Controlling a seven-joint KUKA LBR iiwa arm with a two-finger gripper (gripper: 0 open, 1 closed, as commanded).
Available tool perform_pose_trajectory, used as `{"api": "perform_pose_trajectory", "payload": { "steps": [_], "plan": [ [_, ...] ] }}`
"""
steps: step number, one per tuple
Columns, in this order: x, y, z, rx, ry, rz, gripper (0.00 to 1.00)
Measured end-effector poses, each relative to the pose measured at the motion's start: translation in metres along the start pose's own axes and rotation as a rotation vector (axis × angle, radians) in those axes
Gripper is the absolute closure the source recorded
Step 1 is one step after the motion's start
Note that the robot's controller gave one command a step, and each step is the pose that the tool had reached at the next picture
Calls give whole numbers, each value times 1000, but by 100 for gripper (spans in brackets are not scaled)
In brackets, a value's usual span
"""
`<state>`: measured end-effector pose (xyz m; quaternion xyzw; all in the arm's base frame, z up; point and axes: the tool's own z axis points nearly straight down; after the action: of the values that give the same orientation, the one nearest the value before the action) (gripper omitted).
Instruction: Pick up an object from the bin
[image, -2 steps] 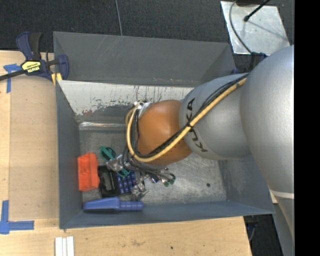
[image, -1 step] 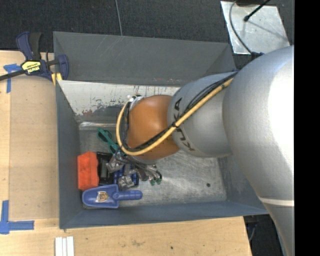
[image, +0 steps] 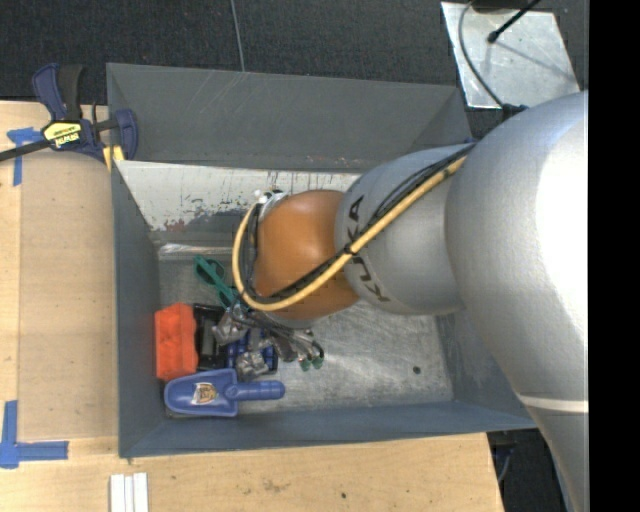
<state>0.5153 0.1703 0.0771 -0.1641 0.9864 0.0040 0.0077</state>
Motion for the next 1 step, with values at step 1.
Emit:
{"api": "perform_pose_trajectory", "payload": {
  "steps": [1],
  "plan": [
    [0, 1, -3, 0, 1, 0, 100]
  ]
}}
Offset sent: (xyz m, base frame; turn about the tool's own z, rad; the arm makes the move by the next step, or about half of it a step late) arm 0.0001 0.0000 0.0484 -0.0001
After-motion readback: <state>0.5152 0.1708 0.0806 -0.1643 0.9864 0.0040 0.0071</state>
